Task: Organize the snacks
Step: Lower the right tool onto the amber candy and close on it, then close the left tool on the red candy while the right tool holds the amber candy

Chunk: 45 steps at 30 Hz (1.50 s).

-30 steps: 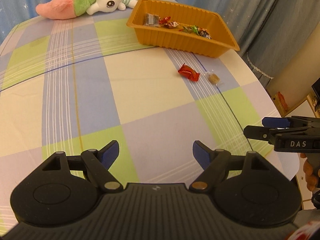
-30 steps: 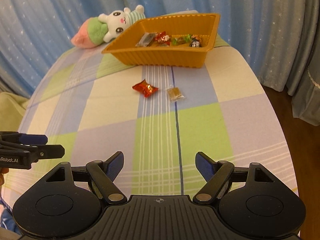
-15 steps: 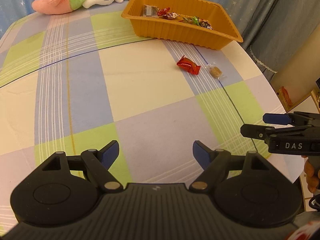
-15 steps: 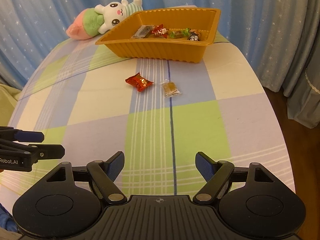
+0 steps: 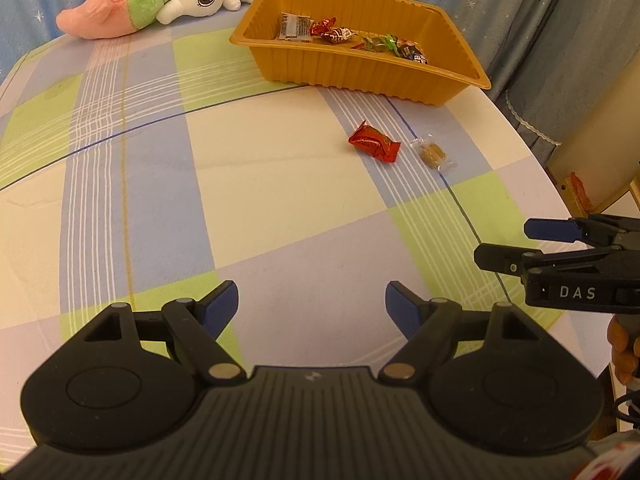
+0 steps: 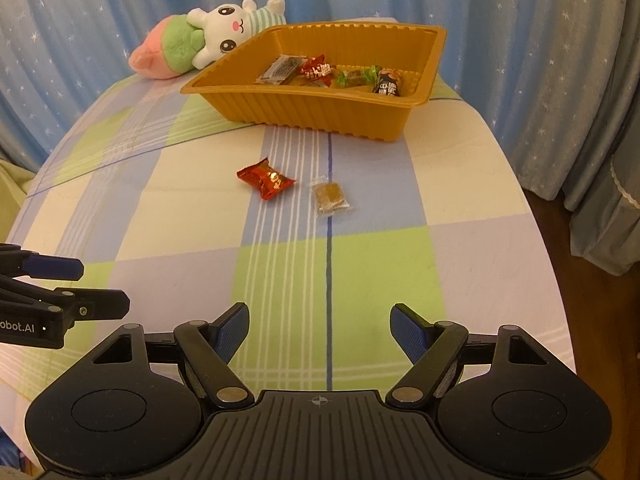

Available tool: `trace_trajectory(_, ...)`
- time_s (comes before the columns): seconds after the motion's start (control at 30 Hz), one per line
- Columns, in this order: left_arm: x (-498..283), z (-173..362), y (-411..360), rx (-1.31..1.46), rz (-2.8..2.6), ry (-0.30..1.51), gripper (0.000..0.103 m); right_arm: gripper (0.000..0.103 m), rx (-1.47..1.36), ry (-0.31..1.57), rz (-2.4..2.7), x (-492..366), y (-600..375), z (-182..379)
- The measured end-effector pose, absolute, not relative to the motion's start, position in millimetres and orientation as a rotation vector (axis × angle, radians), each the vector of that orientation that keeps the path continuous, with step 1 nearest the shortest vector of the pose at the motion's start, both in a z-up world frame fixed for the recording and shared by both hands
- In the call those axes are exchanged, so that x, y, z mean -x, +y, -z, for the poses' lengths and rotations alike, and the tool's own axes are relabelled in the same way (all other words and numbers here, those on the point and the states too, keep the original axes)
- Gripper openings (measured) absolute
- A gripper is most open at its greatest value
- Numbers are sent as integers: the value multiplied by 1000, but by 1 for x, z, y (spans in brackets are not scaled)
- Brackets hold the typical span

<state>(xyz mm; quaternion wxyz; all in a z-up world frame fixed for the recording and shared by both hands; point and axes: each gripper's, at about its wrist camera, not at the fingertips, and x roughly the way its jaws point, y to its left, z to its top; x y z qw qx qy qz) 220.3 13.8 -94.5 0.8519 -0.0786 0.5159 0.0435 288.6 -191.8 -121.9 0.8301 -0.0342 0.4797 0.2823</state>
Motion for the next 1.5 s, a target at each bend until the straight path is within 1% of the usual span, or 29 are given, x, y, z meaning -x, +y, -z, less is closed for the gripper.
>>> trace_trajectory(0.13, -225, 96, 13, 163, -100, 1082, 79, 78, 97, 989, -607, -296, -188, 123)
trace_trajectory(0.2, -229, 96, 13, 164, -105, 1080, 79, 76, 111, 970, -612, -299, -185, 124)
trace_trajectory(0.27, -232, 97, 13, 164, -110, 1077, 79, 66, 125, 954, -623, -303, -182, 126)
trace_trajectory(0.3, -233, 97, 13, 164, -113, 1075, 79, 65, 132, 948, -629, -306, -180, 127)
trace_trajectory(0.37, -237, 98, 12, 163, -118, 1072, 79, 59, 143, 931, -636, -310, -176, 129)
trace_trajectory(0.57, -245, 101, 11, 161, -134, 1065, 79, 50, 181, 882, -648, -328, -165, 135)
trace_trajectory(0.8, -258, 105, 8, 160, -135, 1058, 79, 47, 253, 850, -681, -347, -149, 146)
trace_trajectory(0.9, -265, 106, 5, 156, -125, 1053, 78, 43, 269, 841, -701, -352, -143, 150)
trace_trajectory(0.97, -269, 107, 3, 155, -117, 1051, 77, 37, 282, 840, -714, -355, -140, 153)
trace_trajectory(1.0, -272, 108, 2, 153, -111, 1050, 77, 35, 287, 839, -719, -356, -139, 154)
trace_trajectory(1.03, -274, 108, 2, 151, -107, 1048, 76, 31, 286, 833, -724, -357, -138, 155)
trace_trajectory(1.07, -276, 109, 1, 150, -103, 1047, 73, 23, 288, 829, -727, -359, -138, 155)
trace_trajectory(1.23, -291, 111, -5, 151, -70, 1040, 69, 23, 257, 836, -687, -368, -148, 155)
trace_trajectory(1.37, -305, 113, -13, 148, -19, 1027, 62, 23, 203, 855, -635, -377, -165, 153)
trace_trajectory(1.5, -323, 116, -22, 147, 11, 1020, 61, 23, 162, 868, -603, -382, -179, 152)
